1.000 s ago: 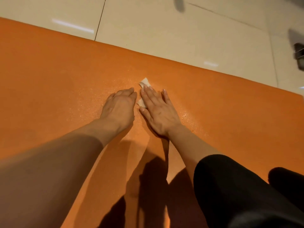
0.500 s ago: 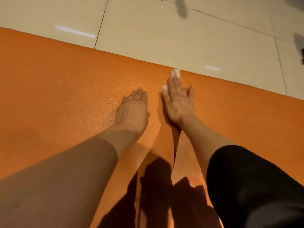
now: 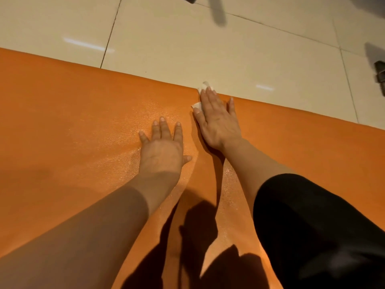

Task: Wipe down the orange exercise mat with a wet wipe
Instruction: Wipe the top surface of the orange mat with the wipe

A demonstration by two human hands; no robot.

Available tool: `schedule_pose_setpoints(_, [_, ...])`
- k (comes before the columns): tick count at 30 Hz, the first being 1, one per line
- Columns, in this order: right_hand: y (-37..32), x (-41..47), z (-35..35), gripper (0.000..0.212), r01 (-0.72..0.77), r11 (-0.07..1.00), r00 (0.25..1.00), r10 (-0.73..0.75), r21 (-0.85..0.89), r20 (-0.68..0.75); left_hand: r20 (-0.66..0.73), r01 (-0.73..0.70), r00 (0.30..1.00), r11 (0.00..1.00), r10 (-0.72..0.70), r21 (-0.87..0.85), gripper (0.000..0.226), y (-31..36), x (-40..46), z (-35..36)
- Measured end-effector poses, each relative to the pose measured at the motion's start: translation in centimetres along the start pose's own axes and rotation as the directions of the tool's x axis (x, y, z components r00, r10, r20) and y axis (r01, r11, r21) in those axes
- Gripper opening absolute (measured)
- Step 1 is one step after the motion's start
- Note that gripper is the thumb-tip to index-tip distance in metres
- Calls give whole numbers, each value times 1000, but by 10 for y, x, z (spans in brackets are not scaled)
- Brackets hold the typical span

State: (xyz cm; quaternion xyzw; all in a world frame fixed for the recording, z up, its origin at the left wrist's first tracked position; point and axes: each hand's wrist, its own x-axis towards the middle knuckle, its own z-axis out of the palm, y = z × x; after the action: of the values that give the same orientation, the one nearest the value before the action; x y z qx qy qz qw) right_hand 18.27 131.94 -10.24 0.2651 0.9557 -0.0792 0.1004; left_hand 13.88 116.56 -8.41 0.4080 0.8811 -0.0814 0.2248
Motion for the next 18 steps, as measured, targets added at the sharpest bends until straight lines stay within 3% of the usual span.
schedule_pose_setpoints(8, [57, -27, 0, 60, -242, 970, 970, 242, -4, -33, -16, -5, 1000, 1000, 5, 16, 86, 2, -1, 3])
schedule_pose_setpoints(12, [32, -23, 8, 62, -387, 914, 913, 398, 122, -85, -25, -4, 1000, 1000, 4, 16, 85, 3, 0, 4])
schedule_pose_setpoints(18, [-22, -31, 15, 57, 31, 977, 997, -16, 209, -73, -46, 3, 999, 1000, -3, 3, 83, 3, 0, 5])
